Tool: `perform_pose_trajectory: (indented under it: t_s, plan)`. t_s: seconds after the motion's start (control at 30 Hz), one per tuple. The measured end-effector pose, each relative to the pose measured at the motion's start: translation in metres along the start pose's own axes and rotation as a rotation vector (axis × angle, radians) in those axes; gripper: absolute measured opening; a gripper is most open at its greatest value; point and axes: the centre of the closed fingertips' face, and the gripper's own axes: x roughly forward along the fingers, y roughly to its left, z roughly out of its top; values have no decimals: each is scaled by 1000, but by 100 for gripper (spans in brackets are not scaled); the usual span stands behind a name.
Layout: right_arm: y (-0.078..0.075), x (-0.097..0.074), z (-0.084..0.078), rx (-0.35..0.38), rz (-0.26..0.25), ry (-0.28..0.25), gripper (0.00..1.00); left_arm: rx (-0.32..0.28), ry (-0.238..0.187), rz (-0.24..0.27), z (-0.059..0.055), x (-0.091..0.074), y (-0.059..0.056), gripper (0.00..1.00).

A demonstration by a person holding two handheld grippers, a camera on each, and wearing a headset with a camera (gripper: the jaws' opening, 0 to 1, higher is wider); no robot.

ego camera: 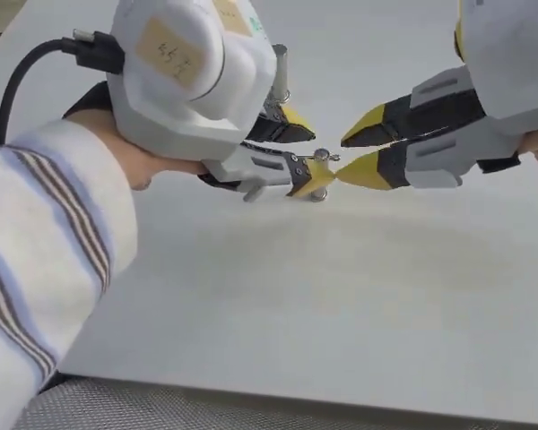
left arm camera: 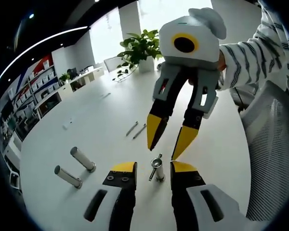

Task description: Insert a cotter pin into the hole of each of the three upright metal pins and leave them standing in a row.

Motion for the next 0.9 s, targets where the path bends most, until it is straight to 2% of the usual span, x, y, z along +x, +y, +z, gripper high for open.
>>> perform_pose_trajectory:
  t_s: [0.07, 0.13, 0.3, 0.4, 0.47, 0.53, 0.57, 0.6, 0.67, 0.83, 0.9]
  plan:
    - [0, 0, 1, 8, 0, -5, 13, -22, -10, 14, -1, -5, 2, 29]
    - [0, 0, 2, 24, -3, -9, 14, -19, -23, 35, -1, -11, 4, 35]
    - [4, 5, 10, 42, 6, -25, 13, -57, -99, 41, 4, -30, 0, 56]
    - [6, 10, 12, 48, 8, -19, 14, -82, -102, 58, -4, -41, 0, 59]
    - [5, 12, 13, 57, -7, -14, 17, -102, -105, 73, -10, -48, 0, 61]
    - [6, 14, 13, 57, -8, 2, 19, -118, -108, 81, -17, -54, -1, 70]
    - [6, 16, 11, 56, -5, 10, 18, -108, -113, 115, -19, -58, 2, 77]
    - [7, 16, 11, 60, -4, 15, 18, -104, -119, 126, -20, -60, 3, 87]
    - [7, 17, 10, 68, -4, 22, 17, -135, -122, 121, -21, -64, -2, 98]
    - [5, 20, 8, 82, -7, 44, 16, -156, -119, 107, -31, -70, -6, 99]
    - [5, 22, 7, 83, -11, 55, 15, -169, -112, 106, -36, -70, -4, 99]
